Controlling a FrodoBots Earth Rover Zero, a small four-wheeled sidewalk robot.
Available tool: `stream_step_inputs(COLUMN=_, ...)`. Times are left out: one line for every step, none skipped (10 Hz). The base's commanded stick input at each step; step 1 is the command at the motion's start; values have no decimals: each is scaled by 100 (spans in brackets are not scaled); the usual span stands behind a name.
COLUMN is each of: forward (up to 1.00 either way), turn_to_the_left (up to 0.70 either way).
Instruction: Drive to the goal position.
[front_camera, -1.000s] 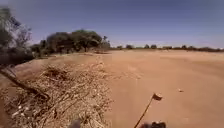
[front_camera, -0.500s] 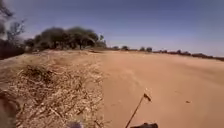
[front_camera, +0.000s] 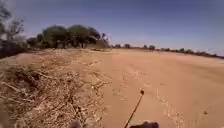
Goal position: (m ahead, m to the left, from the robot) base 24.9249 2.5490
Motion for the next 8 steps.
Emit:
stream_step_inputs(forward=85, turn_to_the_left=0)
stream_step_inputs(forward=85, turn_to_the_left=0)
stream_step_inputs(forward=85, turn_to_the_left=0)
stream_step_inputs(forward=85, turn_to_the_left=0)
stream_step_inputs(forward=85, turn_to_the_left=0)
stream_step_inputs(forward=85, turn_to_the_left=0)
stream_step_inputs(forward=85, turn_to_the_left=0)
stream_step_inputs(forward=85, turn_to_the_left=0)
